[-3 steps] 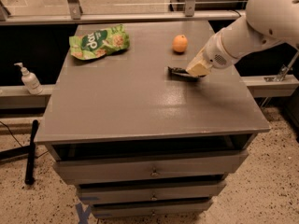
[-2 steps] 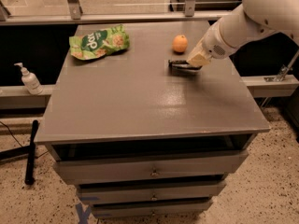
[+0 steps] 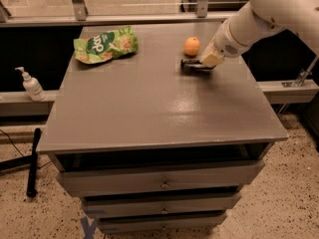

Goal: Move rxbar chocolate near orange

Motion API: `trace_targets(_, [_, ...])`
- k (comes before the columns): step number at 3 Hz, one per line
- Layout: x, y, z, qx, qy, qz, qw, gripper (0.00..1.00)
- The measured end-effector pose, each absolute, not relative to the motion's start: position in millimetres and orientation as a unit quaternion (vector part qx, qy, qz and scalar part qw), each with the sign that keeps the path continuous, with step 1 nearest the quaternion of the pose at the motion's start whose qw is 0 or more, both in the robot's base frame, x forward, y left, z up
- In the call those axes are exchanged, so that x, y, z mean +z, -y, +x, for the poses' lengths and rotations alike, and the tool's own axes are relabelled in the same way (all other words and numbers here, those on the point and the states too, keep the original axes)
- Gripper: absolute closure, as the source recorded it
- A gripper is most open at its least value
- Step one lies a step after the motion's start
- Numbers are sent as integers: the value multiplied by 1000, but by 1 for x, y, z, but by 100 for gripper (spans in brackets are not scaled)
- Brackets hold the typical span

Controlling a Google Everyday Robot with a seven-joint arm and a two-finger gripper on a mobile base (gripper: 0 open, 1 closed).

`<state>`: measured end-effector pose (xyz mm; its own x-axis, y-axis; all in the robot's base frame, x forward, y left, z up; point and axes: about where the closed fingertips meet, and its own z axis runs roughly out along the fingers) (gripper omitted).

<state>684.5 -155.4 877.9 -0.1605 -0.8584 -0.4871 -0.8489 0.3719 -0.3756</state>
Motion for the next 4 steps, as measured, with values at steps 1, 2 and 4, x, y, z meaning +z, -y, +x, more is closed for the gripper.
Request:
trace_targets(1, [866, 159, 693, -21, -755, -573, 318, 100])
trace_targets(2, [856, 166, 703, -35, -750, -583, 310, 100])
trace_targets(4, [856, 177, 725, -61, -745, -596, 293, 100])
